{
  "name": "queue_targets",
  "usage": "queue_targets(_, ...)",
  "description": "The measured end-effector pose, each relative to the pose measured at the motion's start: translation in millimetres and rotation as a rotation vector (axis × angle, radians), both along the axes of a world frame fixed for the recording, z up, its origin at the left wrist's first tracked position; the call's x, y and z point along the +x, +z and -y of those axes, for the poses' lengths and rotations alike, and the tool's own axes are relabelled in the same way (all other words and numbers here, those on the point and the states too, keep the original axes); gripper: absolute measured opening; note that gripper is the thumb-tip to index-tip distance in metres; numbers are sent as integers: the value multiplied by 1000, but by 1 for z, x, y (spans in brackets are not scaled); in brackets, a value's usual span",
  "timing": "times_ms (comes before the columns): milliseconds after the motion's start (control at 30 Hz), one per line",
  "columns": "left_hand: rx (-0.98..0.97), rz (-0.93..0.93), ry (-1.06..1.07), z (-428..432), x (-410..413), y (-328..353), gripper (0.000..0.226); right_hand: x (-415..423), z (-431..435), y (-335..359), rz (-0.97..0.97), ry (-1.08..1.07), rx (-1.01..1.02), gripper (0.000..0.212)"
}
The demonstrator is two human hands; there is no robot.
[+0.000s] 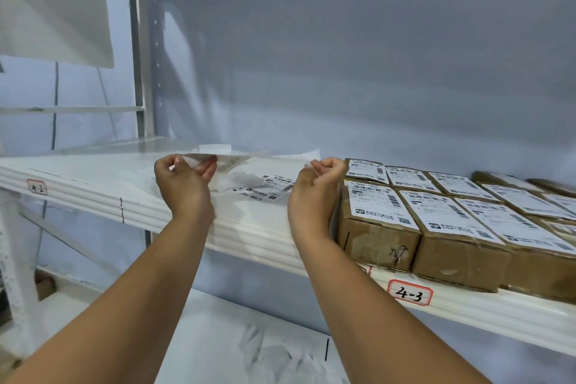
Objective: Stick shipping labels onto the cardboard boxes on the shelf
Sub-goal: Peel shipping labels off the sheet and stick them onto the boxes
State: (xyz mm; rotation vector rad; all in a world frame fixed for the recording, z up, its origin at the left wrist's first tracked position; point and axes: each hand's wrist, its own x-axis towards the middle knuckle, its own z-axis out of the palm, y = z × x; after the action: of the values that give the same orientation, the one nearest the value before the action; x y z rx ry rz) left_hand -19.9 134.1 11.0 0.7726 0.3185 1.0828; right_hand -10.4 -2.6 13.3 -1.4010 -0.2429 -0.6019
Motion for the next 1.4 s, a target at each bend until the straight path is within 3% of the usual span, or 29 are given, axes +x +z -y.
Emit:
queue_targets(167, -135, 89, 22, -5, -1, 2, 18, -6, 3, -1, -1, -22, -122, 39)
queue_targets(500, -307, 218, -193, -12, -7, 4, 17, 0, -7, -4, 18, 90, -480, 19)
queue_targets(600, -304, 210, -214, -12, -8, 3, 14, 4, -14, -2, 27, 131, -718, 53)
queue_targets(733, -293, 202, -228, -14, -8, 4, 18, 8, -36, 2, 77, 165, -890, 67)
queue_targets(933, -262, 221, -232, -15, -7, 3, 25, 30, -83, -1, 88, 212, -1219, 46)
queue_targets(1033, -249, 192, -209, -15, -4, 3, 26, 39, -101, -12, 139, 160, -1335, 51)
queue_targets(1200, -184, 125, -161, -14, 0, 0, 21, 32, -82, -3, 85, 111, -1191, 33)
queue_targets(1400, -111, 107, -156, -13, 0, -2, 20, 32, -83, 1, 5, 163, -1143, 30)
